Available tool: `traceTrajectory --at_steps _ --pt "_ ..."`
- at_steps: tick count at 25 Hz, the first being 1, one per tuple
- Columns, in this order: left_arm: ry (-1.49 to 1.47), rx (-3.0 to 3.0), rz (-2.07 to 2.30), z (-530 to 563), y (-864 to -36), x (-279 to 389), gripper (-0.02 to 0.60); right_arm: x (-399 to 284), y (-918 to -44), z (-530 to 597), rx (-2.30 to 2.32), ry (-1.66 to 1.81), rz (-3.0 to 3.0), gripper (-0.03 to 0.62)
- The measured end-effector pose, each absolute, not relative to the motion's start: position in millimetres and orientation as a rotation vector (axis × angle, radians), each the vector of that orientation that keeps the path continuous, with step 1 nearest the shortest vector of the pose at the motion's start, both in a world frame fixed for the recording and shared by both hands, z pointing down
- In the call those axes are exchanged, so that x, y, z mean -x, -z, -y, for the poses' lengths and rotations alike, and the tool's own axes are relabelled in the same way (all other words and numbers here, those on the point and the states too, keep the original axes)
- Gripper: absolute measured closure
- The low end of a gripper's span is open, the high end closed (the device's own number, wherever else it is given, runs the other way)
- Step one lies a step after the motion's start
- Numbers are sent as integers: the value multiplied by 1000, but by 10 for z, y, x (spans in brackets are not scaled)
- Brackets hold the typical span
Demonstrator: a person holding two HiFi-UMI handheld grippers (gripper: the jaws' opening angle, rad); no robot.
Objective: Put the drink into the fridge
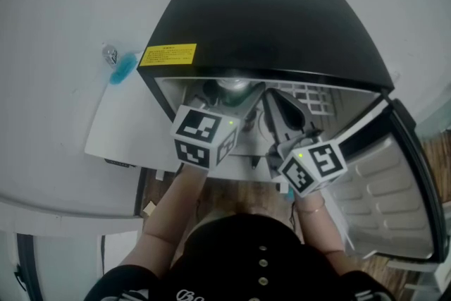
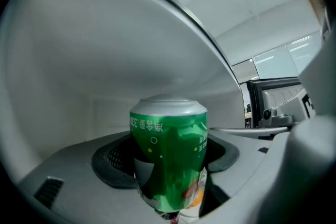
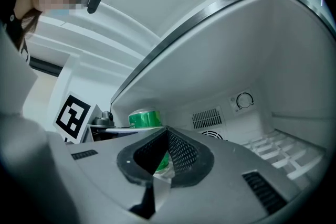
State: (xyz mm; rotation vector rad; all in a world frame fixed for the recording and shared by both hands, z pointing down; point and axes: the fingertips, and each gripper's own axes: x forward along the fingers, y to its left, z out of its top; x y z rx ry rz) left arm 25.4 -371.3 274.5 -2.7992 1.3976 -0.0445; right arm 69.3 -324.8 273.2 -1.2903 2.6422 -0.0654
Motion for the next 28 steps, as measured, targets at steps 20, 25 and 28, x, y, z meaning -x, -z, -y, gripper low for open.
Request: traceTrajectory --at_steps 20,25,28 --pt "21 2766 -1445 3759 -2721 -227 236 -682 -2883 3182 1299 120 -2654 585" --pt "13 2757 -1458 3753 -2718 -215 235 -683 -2917 3179 1300 135 -2656 585" --pt "2 2762 -1458 3749 -2710 -218 235 -677 -2937 3176 1297 145 -2658 585"
